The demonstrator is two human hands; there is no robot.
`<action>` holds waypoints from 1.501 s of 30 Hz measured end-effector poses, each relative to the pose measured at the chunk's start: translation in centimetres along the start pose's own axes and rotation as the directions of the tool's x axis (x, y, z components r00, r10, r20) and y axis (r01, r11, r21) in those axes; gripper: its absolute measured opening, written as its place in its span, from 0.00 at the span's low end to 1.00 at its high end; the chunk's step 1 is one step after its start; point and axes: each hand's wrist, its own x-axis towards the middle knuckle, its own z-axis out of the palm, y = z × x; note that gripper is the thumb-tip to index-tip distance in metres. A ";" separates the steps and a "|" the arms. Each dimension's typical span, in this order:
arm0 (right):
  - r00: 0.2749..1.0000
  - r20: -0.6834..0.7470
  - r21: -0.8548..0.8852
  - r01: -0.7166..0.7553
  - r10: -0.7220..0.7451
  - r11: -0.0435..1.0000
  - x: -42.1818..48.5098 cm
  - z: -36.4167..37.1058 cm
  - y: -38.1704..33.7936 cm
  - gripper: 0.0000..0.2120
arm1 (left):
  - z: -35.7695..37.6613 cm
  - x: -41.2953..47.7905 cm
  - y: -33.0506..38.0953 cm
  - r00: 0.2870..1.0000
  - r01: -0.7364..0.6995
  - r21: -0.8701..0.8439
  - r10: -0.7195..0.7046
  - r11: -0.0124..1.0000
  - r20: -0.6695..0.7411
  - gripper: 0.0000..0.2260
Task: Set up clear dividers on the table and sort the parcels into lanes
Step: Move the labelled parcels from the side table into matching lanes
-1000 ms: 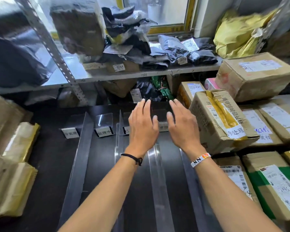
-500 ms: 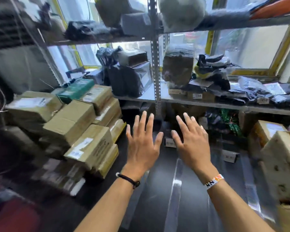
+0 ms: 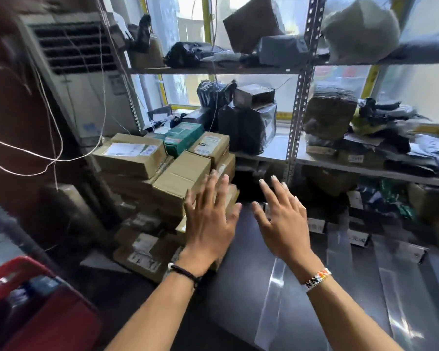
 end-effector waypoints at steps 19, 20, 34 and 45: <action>0.985 0.171 0.271 -0.037 -0.010 0.962 7.0 11.0 -8.9 0.28 | 2.4 7.4 -13.1 0.949 0.177 0.110 -0.200 0.978 0.246 0.43; 0.985 0.174 0.282 -0.032 -0.018 0.959 7.3 11.5 -8.9 0.28 | 2.9 8.4 -13.6 0.938 0.190 0.127 -0.219 0.973 0.269 0.45; 0.971 0.181 0.373 -0.214 0.156 0.903 8.3 12.2 -5.8 0.28 | 4.7 13.3 -17.9 0.912 0.163 0.079 -0.181 0.983 0.369 0.41; 0.941 0.170 0.855 -0.289 0.293 0.430 12.2 8.4 -6.9 0.38 | -2.3 16.8 -15.7 0.920 0.383 -0.889 -0.015 0.252 0.392 0.29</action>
